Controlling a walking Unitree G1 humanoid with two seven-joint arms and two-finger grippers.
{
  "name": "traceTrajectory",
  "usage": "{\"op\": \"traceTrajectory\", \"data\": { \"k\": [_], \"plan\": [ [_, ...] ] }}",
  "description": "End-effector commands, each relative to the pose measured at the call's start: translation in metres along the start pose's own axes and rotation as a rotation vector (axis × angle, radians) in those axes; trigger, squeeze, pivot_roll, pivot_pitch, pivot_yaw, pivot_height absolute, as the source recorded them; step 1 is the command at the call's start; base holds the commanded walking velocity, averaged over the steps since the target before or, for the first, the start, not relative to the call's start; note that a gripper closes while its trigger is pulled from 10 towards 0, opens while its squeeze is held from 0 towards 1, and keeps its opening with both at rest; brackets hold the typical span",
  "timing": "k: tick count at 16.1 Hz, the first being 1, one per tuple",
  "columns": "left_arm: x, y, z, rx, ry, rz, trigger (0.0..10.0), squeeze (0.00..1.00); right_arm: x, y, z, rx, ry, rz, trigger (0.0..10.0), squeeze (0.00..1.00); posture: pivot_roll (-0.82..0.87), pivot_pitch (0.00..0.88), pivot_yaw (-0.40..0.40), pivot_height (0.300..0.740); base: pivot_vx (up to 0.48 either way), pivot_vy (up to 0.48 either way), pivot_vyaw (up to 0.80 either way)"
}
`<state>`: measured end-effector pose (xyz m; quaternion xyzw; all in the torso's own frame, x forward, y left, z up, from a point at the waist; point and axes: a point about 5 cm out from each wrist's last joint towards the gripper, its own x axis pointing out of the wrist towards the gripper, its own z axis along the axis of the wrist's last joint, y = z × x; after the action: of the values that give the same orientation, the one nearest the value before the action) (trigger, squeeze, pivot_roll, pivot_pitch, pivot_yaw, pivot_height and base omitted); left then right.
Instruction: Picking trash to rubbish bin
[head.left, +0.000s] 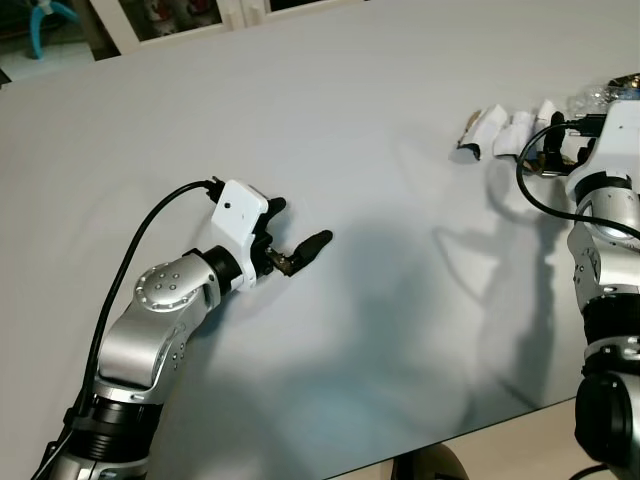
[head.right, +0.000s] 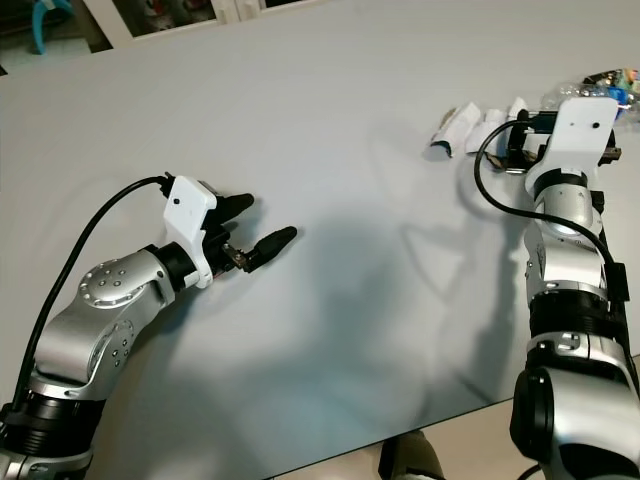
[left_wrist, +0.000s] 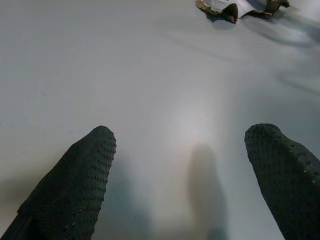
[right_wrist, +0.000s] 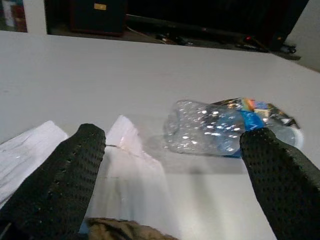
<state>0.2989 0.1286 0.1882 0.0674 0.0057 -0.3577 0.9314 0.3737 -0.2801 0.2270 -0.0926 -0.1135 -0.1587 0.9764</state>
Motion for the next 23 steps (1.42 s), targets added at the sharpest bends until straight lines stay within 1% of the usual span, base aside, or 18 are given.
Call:
{"op": "traceTrajectory", "data": {
  "k": [1,2,3,5,6,7,9,10,12,14,15,16,23],
  "plan": [
    [-0.002,-0.002,0.001,0.002,0.002,-0.016,10.0,0.00,0.001,-0.005,-0.005,0.027,0.020,0.003,10.0,0.00,0.48,0.322,0.092,0.740,0.000,0.000,0.00],
    [-0.003,-0.002,0.001,0.001,0.009,-0.017,10.0,0.00,0.002,-0.005,-0.010,0.035,0.048,0.015,10.0,0.00,0.48,0.323,0.094,0.740,0.000,0.000,0.00],
    [-0.004,-0.003,0.001,-0.002,0.021,-0.025,10.0,0.00,0.003,-0.005,-0.017,0.071,0.089,0.036,10.0,0.00,0.48,0.327,0.099,0.740,0.000,0.000,0.00],
    [-0.005,-0.004,0.000,-0.002,0.030,-0.034,10.0,0.00,0.002,-0.004,-0.023,0.096,0.119,0.043,10.0,0.00,0.48,0.327,0.099,0.740,0.000,0.000,0.00],
    [-0.006,-0.005,-0.001,-0.002,0.036,-0.038,10.0,0.00,0.001,-0.005,-0.029,0.118,0.155,0.041,10.0,0.00,0.49,0.332,0.104,0.740,0.000,0.000,0.00],
    [-0.008,-0.006,-0.003,-0.003,0.047,-0.042,10.0,0.00,-0.003,-0.005,-0.043,0.200,0.228,0.044,10.0,0.00,0.49,0.332,0.104,0.740,0.000,0.000,0.00],
    [-0.009,-0.006,-0.004,-0.003,0.054,-0.043,10.0,0.00,-0.007,-0.004,-0.052,0.252,0.270,0.050,10.0,0.00,0.49,0.331,0.108,0.740,0.000,0.000,0.00],
    [-0.009,-0.006,-0.005,-0.003,0.061,-0.043,10.0,0.00,-0.012,-0.001,-0.062,0.286,0.319,0.070,10.0,0.00,0.50,0.331,0.107,0.740,0.000,0.000,0.00],
    [-0.010,-0.006,-0.006,-0.004,0.070,-0.042,10.0,0.00,-0.019,0.006,-0.071,0.289,0.355,0.106,10.0,0.00,0.50,0.331,0.105,0.740,0.000,0.000,0.00],
    [-0.010,-0.006,-0.007,-0.005,0.072,-0.040,10.0,0.00,-0.020,0.007,-0.074,0.292,0.363,0.111,10.0,0.00,0.50,0.331,0.105,0.740,0.000,0.000,0.00],
    [-0.012,-0.007,-0.008,-0.009,0.076,-0.042,10.0,0.00,-0.023,0.009,-0.078,0.300,0.376,0.121,0.3,0.00,0.50,0.331,0.105,0.740,0.000,0.000,0.00],
    [-0.012,-0.008,-0.008,-0.010,0.078,-0.042,10.0,0.00,-0.024,0.009,-0.079,0.301,0.379,0.121,0.0,0.00,0.51,0.330,0.103,0.740,0.000,0.000,0.00],
    [-0.012,-0.009,-0.009,-0.017,0.084,-0.043,10.0,0.00,-0.027,0.006,-0.083,0.298,0.390,0.120,0.0,0.00,0.51,0.330,0.104,0.740,0.000,0.000,0.00]
  ]
}}
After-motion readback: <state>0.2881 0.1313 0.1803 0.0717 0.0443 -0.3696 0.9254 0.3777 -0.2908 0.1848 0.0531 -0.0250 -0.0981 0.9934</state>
